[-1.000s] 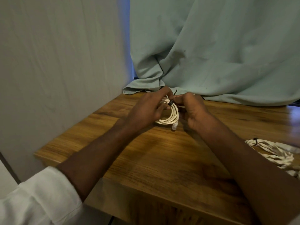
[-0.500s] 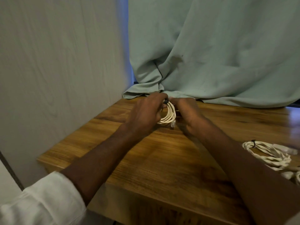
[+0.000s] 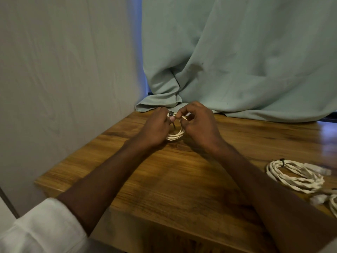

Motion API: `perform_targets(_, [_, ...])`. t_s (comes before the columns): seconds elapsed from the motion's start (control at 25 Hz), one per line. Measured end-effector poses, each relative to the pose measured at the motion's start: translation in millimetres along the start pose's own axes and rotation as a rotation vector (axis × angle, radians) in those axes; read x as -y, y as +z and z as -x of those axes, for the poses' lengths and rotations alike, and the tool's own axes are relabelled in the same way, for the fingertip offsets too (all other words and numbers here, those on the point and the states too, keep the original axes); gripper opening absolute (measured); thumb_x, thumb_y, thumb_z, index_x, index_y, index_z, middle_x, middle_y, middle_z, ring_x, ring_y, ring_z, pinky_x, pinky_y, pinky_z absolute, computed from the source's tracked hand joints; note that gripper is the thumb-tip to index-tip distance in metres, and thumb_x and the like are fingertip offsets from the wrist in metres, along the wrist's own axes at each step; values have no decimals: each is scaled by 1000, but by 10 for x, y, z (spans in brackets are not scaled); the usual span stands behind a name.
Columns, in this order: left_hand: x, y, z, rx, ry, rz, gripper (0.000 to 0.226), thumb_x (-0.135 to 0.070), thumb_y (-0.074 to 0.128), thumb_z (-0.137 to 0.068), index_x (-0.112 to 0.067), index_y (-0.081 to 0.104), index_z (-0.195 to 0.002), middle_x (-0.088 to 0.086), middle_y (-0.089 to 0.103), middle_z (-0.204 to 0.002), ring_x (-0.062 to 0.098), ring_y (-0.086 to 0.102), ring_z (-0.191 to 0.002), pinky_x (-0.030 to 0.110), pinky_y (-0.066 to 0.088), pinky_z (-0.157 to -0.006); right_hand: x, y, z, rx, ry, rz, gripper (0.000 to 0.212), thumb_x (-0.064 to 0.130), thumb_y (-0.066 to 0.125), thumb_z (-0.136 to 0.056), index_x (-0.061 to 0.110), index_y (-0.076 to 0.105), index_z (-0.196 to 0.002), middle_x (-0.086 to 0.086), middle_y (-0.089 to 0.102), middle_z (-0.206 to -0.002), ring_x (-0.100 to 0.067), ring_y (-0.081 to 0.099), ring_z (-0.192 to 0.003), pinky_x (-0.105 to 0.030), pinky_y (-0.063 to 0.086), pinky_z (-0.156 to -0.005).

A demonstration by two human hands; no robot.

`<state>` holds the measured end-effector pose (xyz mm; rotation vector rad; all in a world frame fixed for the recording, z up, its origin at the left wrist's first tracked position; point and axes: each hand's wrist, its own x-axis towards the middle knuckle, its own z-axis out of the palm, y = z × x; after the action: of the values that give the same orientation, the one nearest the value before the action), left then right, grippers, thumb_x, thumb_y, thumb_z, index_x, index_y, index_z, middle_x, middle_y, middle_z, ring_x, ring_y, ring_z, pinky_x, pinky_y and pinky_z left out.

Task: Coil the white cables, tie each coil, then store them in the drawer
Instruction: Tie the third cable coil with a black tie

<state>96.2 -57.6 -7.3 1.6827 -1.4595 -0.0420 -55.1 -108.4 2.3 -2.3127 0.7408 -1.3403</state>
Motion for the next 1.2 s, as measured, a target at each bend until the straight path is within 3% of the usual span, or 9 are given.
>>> perform_targets(0.12, [-29,-10,-12,80,-217,299,23,-33,50,-108,-16,65,-110,20,72,-104,31,70,-87,47,58,-76,-35,-11,-12,4,-22,50,14,15,77,-91,27,76,-99,12,65,-104,-5,63,-91,-24,51,-75])
perform_targets(0.24, [-30,-72,-31,173,-451,679,30,-32,58,-102,-8,70,-115,24,74,-113,38,69,-94,52,55,-91,-46,-44,-9,52,-112,166,16,20,76,-93,29,75,-106,12,62,-107,-6,59,-92,-21,43,-73])
perform_targets(0.32, [-48,-124,-26,235,-517,827,29,-26,58,-102,-2,70,-114,20,72,-99,33,68,-87,44,54,-87,-56,-73,-9,63,-158,218,22,18,73,-93,31,73,-111,13,60,-108,-7,57,-93,-24,44,-72])
perform_targets(0.48, [-54,-222,-51,328,-520,899,20,-17,55,-102,-6,72,-100,8,66,-74,20,67,-65,30,59,-64,-61,-94,-4,69,-202,299,22,21,74,-93,33,72,-112,13,59,-109,-7,56,-93,-28,46,-72])
perform_targets(0.6, [-39,-269,-65,341,-543,927,19,-16,58,-100,-7,75,-98,9,69,-79,20,69,-67,30,62,-65,-58,-73,-2,34,-231,288,18,21,74,-93,31,75,-108,14,59,-105,-7,55,-92,-26,44,-72])
perform_targets(0.76, [-36,-275,-53,329,-541,974,19,-15,58,-100,-6,74,-96,9,69,-84,17,69,-65,28,61,-62,-40,51,15,-73,-64,18,9,24,76,-91,28,78,-99,14,62,-101,-6,60,-96,-33,53,-81])
perform_targets(0.84, [-30,-271,-61,316,-565,1022,17,-15,61,-98,-5,74,-99,9,69,-88,16,69,-68,31,63,-69,-18,84,26,-102,-20,-15,9,30,77,-91,28,79,-100,16,62,-102,-5,59,-99,-31,53,-82])
perform_targets(1.04, [-52,-214,-57,362,-607,1049,23,-17,69,-90,-9,73,-110,9,73,-95,21,70,-89,47,49,-111,19,65,25,-206,-71,122,18,26,72,-95,26,78,-112,15,66,-111,-5,50,-106,-13,37,-78])
perform_targets(1.2, [-63,-177,-49,399,-625,1090,34,-18,73,-79,-8,73,-111,11,72,-102,26,68,-103,49,46,-114,9,42,40,-226,-93,163,18,27,71,-94,29,78,-111,15,71,-109,-7,50,-105,-34,46,-87])
